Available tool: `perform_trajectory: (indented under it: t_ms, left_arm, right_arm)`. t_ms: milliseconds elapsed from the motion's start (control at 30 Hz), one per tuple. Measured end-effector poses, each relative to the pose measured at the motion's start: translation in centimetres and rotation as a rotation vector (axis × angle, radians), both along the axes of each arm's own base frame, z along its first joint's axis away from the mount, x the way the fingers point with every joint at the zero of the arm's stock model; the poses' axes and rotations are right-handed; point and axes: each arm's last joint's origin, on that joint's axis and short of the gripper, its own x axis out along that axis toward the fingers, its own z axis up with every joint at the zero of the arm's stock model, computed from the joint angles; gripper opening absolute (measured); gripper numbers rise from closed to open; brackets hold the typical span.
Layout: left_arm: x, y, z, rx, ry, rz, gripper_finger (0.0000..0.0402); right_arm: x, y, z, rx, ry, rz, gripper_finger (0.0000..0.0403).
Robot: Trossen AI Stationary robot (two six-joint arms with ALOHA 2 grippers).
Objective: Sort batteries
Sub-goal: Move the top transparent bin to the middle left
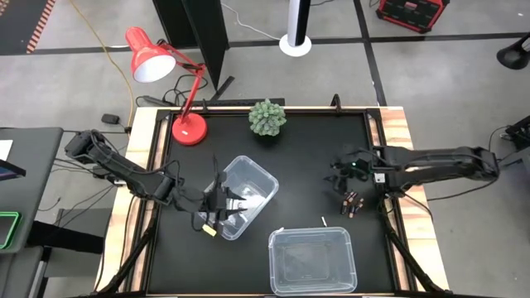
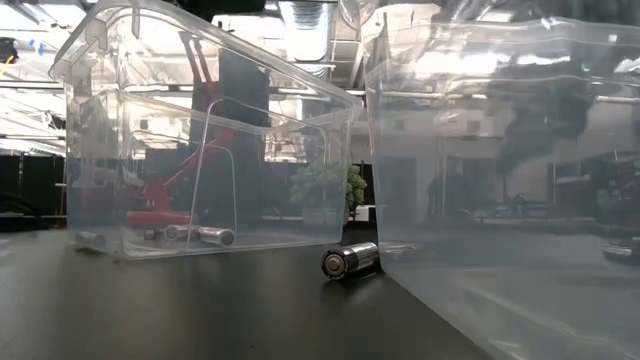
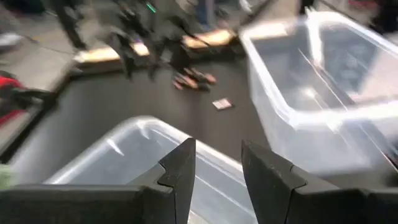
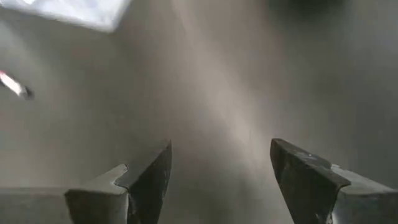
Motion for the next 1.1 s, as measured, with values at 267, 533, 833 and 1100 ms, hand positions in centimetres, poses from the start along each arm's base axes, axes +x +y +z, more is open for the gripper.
perform_trajectory:
  t_ms: [267,533,833,1100]
  left_arm:
    - [-0.1,-0.5,-0.9,-0.019,0.096,-0.153,0.0123]
    - [3.4,-4.0,-0.9,0.063,0.287,-0.26,0.0123]
    - [7.0,-7.7,-1.0,0.114,0.514,-0.301,0.0123]
    - [7.5,-10.3,-0.5,0.142,0.504,-0.35,0.0123]
  right_arm:
    - [-0.8,0.7,0.8,-0.006,-0.073,0.035,0.0292]
    - [-0.8,0.6,0.8,-0.021,-0.071,0.051,0.0292]
    - [-0.8,0.6,0.8,-0.023,-0.072,0.054,0.0292]
    - [-0.8,1.1,0.8,-0.022,-0.074,0.084,0.0292]
